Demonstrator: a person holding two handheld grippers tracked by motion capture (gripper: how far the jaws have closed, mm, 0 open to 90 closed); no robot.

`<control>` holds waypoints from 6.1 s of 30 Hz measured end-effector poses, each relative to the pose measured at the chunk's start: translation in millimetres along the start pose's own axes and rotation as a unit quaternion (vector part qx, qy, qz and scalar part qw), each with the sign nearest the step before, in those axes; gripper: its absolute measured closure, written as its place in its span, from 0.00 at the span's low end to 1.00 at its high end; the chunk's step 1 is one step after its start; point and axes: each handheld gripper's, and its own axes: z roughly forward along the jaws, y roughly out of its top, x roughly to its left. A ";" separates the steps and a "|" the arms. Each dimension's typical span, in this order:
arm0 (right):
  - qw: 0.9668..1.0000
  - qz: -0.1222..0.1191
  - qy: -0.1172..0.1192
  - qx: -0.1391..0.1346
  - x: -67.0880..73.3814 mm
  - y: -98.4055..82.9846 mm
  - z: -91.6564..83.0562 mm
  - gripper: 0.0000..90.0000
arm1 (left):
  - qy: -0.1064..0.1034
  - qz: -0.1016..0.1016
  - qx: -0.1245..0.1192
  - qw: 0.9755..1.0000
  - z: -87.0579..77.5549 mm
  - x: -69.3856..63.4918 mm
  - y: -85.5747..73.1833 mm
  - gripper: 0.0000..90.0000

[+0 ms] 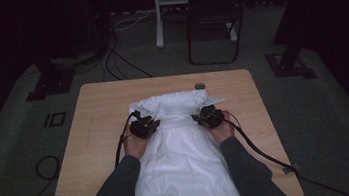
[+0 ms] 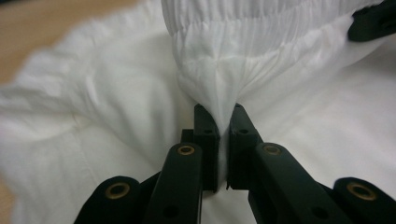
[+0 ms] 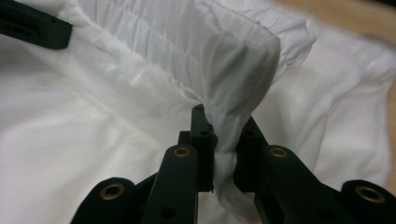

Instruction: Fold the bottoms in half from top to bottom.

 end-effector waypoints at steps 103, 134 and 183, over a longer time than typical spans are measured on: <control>0.997 0.009 0.081 -0.005 14.9 -66.7 -91.4 0.99 | -0.029 -0.001 0.024 0.999 -46.8 -25.3 -46.0 1.00; 0.992 0.013 0.128 -0.010 16.0 -65.4 -56.8 0.79 | -0.109 0.038 0.053 0.992 -27.0 -44.6 -69.7 0.86; 0.999 -0.018 0.024 0.018 49.2 -96.9 -38.9 0.57 | -0.038 0.006 0.025 0.999 -53.9 -29.6 -67.5 0.63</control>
